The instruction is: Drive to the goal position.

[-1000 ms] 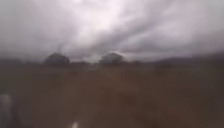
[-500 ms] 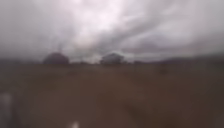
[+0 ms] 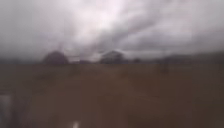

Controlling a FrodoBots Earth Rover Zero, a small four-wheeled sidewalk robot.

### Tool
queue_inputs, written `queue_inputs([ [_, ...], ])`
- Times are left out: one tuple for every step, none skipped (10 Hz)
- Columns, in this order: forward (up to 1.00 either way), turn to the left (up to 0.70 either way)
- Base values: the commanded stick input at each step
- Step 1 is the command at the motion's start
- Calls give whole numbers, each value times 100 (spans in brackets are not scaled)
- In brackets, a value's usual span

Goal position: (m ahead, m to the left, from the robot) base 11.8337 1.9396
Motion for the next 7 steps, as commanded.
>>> queue_inputs([
  [100,0],
  [100,0],
  [100,0],
  [100,0],
  [100,0],
  [100,0],
  [100,0],
])
